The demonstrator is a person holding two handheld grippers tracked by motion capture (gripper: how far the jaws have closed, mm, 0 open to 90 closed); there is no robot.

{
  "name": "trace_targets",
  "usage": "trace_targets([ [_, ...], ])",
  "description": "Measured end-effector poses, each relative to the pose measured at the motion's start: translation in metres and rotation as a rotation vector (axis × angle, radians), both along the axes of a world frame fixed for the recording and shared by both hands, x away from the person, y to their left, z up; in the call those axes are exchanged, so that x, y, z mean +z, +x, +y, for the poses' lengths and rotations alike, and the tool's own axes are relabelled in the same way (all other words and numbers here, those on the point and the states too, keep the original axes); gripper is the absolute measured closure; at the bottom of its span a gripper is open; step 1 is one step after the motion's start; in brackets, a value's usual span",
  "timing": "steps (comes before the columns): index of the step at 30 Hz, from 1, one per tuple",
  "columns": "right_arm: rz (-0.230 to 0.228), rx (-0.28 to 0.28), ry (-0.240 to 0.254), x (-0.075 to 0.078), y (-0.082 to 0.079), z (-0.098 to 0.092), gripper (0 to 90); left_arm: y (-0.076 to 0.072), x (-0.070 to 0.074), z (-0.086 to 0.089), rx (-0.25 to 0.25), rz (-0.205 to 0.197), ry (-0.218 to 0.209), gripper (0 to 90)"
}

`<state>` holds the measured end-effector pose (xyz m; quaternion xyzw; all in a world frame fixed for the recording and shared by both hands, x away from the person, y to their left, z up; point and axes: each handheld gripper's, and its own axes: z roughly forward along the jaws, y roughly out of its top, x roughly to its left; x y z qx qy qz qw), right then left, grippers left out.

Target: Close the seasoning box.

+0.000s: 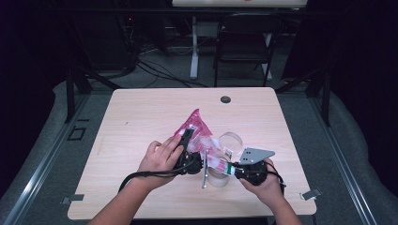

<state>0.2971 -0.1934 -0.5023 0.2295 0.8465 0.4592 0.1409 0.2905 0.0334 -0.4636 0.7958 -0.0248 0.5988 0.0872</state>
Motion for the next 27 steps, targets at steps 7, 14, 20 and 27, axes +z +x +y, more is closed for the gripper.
trace_targets([
  [7, 0.005, 0.001, -0.001, -0.0002, 0.0001, -0.0009, 90.0, 0.0001, -0.0011, -0.0006, 0.002, 0.008, -0.01, 62.3],
  [14, 0.003, -0.001, 0.002, -0.0002, -0.0002, -0.0009, 90.0, -0.0005, 0.0003, -0.0006, 0.004, 0.01, -0.006, 62.4],
  [20, 0.003, 0.0, 0.003, -0.0002, -0.0003, -0.0007, 90.0, -0.0007, 0.0005, -0.0005, 0.002, 0.005, -0.004, 62.2],
  [27, 0.003, 0.0, 0.0, 0.0, -0.0002, -0.0018, 90.0, -0.0007, 0.001, -0.0012, 0.0, 0.005, -0.01, 62.0],
])
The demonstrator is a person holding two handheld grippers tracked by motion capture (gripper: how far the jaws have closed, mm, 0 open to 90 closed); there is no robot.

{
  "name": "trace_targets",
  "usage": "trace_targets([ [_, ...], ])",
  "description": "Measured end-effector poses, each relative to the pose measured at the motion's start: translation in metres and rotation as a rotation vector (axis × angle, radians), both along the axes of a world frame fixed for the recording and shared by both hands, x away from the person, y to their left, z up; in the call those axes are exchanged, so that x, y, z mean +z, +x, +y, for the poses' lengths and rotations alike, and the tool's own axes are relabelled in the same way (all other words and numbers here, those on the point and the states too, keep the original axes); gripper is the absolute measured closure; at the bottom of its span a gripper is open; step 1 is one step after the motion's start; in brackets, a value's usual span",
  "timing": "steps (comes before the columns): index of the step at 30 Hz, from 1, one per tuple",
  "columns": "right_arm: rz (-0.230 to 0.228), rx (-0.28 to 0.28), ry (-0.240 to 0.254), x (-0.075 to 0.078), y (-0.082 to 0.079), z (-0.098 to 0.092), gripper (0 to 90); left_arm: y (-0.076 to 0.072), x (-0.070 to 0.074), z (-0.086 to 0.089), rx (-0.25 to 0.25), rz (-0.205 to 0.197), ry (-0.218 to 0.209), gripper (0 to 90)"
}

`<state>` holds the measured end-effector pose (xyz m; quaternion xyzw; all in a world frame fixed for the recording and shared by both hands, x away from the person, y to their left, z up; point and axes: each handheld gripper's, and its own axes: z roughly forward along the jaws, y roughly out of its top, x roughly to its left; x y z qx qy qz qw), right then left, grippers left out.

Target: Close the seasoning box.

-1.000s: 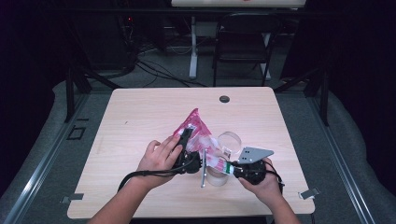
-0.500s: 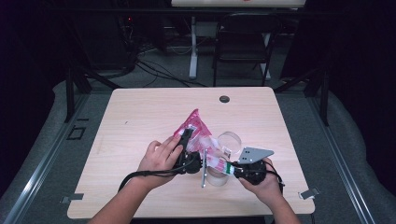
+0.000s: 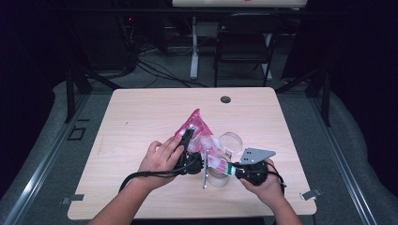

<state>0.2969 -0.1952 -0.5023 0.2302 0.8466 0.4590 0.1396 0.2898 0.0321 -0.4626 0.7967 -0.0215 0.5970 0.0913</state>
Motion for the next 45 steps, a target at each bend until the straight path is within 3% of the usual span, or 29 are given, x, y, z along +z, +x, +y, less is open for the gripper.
trace_targets([
  [20, -0.023, -0.015, 0.009, 0.004, -0.002, 0.001, 89.9, 0.0, -0.005, 0.007, 0.022, 0.071, -0.051, 66.3],
  [45, -0.055, -0.039, 0.045, 0.01, -0.004, 0.001, 89.6, 0.003, -0.013, 0.015, 0.058, 0.155, -0.169, 68.3],
])
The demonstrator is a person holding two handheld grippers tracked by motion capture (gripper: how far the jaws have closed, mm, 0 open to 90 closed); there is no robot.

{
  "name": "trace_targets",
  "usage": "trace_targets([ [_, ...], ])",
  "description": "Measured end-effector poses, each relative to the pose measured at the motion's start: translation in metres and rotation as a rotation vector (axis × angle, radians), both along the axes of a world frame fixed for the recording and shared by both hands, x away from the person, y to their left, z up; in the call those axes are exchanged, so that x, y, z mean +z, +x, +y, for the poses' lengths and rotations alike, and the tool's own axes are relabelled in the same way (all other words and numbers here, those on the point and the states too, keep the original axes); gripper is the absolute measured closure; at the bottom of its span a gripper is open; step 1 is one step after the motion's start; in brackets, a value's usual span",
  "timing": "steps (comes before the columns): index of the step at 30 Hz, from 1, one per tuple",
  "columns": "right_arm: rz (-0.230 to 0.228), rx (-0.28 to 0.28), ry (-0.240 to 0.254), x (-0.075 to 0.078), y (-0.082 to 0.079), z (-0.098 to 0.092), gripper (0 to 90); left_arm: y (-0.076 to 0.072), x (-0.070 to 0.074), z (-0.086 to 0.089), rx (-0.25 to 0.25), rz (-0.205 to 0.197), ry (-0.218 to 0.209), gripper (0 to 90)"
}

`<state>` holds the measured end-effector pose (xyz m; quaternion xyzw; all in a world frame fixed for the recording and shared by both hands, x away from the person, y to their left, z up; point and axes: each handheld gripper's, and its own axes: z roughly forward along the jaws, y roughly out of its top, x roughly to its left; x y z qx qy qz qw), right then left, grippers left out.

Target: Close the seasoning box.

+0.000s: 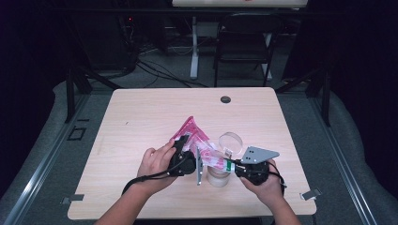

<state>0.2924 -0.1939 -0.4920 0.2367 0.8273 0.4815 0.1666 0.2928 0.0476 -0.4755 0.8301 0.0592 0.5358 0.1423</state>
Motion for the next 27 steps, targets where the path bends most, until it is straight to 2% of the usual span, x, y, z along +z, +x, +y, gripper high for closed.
trace_targets([
  [27, 0.002, 0.002, 0.001, -0.001, 0.0009, 0.0019, 89.4, -0.0002, -0.0088, 0.0036, 0.025, 0.039, -0.054, 68.8],
])
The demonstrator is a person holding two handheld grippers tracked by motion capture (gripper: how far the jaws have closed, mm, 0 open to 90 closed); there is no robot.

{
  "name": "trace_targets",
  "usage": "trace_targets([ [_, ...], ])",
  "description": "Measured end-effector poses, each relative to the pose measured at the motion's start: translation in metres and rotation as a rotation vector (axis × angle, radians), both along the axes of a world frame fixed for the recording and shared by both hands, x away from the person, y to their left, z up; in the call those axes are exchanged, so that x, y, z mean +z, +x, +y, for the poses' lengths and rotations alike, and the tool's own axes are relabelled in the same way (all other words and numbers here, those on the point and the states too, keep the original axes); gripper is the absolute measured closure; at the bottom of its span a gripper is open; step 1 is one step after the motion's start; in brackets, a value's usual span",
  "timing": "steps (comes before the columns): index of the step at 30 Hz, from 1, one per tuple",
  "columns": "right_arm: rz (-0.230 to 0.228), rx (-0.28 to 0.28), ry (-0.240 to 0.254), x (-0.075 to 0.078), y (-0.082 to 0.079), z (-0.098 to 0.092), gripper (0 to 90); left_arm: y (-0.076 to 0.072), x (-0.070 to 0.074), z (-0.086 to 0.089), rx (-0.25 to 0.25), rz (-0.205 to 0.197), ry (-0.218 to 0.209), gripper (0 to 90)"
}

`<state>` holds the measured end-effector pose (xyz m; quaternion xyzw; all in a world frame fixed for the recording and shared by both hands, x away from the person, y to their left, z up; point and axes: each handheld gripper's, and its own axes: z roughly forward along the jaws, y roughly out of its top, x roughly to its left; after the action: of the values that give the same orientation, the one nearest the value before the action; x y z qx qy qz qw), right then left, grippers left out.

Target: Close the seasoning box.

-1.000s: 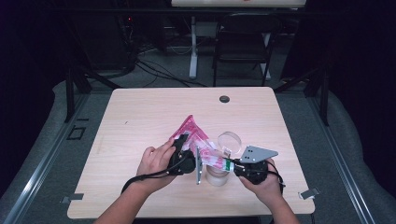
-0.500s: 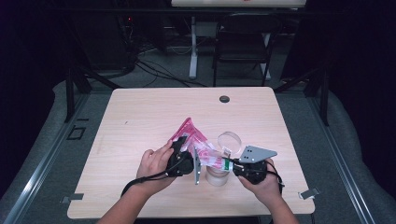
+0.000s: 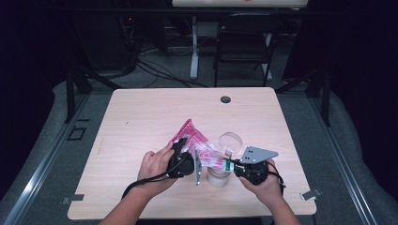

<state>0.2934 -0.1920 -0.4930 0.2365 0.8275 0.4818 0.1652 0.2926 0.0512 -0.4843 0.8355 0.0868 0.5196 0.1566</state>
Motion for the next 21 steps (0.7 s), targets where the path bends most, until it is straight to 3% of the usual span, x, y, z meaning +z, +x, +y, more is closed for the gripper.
trace_targets([
  [21, -0.008, 0.009, 0.016, 0.003, -0.001, 0.001, 88.0, 0.002, -0.011, 0.003, 0.014, 0.073, -0.086, 69.5],
])
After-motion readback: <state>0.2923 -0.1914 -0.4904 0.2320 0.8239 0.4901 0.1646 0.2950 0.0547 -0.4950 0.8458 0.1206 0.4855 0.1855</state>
